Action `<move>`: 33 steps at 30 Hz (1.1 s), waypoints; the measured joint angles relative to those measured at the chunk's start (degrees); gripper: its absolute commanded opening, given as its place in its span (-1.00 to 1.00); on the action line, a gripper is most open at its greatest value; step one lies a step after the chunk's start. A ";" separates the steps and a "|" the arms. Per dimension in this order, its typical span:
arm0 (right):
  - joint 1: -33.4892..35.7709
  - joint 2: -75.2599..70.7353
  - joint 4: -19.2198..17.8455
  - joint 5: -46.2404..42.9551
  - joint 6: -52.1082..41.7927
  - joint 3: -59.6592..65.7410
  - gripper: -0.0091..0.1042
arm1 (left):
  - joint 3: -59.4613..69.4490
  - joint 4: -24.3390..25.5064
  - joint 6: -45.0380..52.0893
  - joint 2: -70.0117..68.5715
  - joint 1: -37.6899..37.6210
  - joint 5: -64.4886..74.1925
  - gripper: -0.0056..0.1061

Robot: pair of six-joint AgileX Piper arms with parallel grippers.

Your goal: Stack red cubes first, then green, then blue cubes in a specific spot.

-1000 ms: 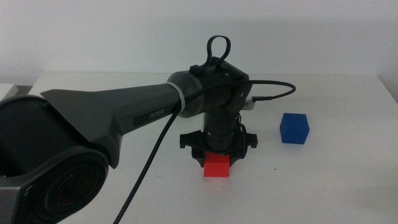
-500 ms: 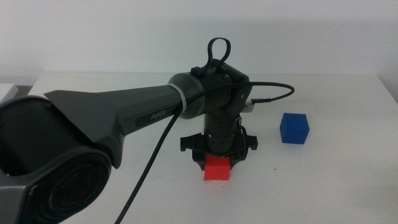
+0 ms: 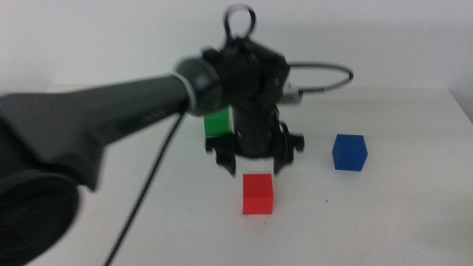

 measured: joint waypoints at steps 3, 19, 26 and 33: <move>0.00 0.00 0.00 0.00 0.00 0.00 0.80 | -0.36 5.16 0.42 -4.40 1.27 0.00 0.51; 0.00 0.00 0.00 0.00 0.00 0.00 0.80 | -27.15 1.65 16.93 13.62 17.40 1.62 0.78; 0.00 0.00 0.00 0.00 0.00 0.00 0.80 | -31.46 0.48 19.00 19.76 17.50 1.55 0.78; 0.00 0.00 0.00 0.00 0.00 0.00 0.80 | -31.60 0.82 19.00 23.17 17.50 -3.93 0.71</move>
